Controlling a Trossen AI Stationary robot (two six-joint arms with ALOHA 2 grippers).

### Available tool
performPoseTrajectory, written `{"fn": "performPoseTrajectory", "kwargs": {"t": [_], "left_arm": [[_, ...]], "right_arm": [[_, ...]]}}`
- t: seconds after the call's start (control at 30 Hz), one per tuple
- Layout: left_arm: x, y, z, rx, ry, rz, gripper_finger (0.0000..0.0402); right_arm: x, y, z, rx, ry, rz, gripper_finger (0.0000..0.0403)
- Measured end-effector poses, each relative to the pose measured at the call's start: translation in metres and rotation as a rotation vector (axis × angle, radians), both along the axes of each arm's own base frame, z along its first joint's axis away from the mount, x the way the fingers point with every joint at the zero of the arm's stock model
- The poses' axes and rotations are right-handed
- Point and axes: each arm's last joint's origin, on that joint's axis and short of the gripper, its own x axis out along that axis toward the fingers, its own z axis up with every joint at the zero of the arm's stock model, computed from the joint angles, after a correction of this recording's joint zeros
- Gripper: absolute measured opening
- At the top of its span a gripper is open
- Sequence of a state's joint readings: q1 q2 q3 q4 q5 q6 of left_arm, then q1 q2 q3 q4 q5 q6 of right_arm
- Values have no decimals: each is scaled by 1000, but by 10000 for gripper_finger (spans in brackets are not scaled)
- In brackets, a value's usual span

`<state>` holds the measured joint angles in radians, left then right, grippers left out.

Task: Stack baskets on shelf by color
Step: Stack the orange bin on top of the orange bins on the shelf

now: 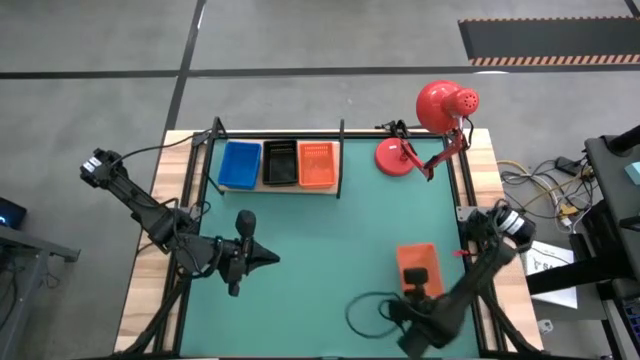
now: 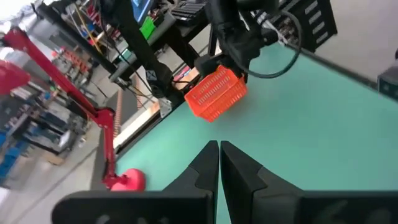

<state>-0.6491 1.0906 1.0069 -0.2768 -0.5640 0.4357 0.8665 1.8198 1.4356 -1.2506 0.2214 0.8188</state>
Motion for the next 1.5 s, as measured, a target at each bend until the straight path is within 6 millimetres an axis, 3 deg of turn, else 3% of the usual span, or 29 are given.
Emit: {"fn": "performPoseTrajectory", "kwargs": {"t": [0.33, 0.67, 0.83, 1.07, 1.23, 1.33, 1.5], "left_arm": [[-20, 23, -18, 93, -51, -5, 0], [-52, 56, -25, 117, -206, 50, 0], [-70, 69, -29, 96, -254, 107, 0], [-85, 79, -27, 63, -305, 124, 0], [-91, 83, -35, 125, -313, 115, 0], [-97, 87, -37, 142, -335, 114, 0], [-107, 93, -32, 108, -385, 124, 0]], "right_arm": [[77, -48, 48, 44, -176, -117, 9], [132, -104, 117, -141, -518, -124, 9], [167, -141, 138, -169, -588, -79, 9], [214, -203, 148, -262, -636, -20, 8], [241, -259, 141, -212, -592, -3, 8], [250, -285, 132, -151, -560, 1, 8], [245, -312, 122, -165, -467, -24, 8]]}}
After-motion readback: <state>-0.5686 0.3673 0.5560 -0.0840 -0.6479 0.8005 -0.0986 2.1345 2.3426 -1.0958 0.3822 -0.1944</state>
